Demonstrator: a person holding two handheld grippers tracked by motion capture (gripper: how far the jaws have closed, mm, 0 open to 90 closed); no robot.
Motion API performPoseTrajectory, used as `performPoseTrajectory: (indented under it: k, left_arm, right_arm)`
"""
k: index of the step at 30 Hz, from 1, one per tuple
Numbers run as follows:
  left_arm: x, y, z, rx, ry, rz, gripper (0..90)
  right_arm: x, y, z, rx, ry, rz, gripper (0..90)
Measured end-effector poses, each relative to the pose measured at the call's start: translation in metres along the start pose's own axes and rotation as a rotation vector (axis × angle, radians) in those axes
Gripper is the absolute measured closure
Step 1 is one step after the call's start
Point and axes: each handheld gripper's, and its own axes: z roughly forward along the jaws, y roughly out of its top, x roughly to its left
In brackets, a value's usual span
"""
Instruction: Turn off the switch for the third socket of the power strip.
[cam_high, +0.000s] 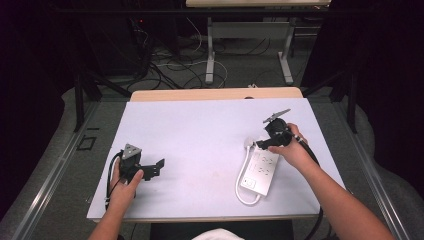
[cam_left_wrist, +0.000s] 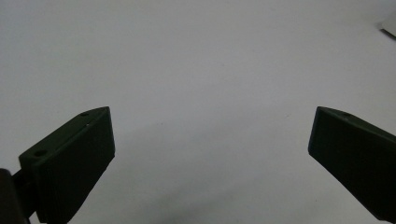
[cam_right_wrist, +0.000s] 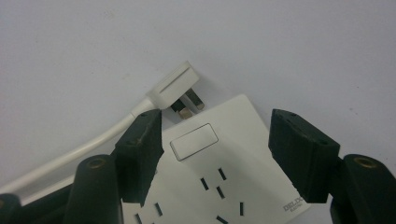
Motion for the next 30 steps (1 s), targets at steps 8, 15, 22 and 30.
performPoseTrajectory:
  k: [8, 15, 22, 30]
  left_arm:
    - [0.000, 0.000, 0.000, 0.007, -0.004, 0.002, 0.5]
    - [0.001, 0.000, -0.001, 0.007, -0.002, 0.004, 0.5]
    - [0.000, 0.000, -0.001, 0.009, -0.002, 0.004, 0.5]
    - [0.000, 0.000, -0.001, 0.005, 0.000, 0.004, 0.5]
  right_arm:
    - [0.001, -0.004, -0.004, 0.006, 0.003, -0.027, 30.4]
    - [0.003, -0.007, -0.009, 0.018, -0.002, -0.063, 28.1]
    - [0.003, -0.013, -0.015, 0.012, 0.000, -0.038, 24.9]
    - [0.001, -0.021, -0.021, -0.001, 0.003, -0.006, 15.4]
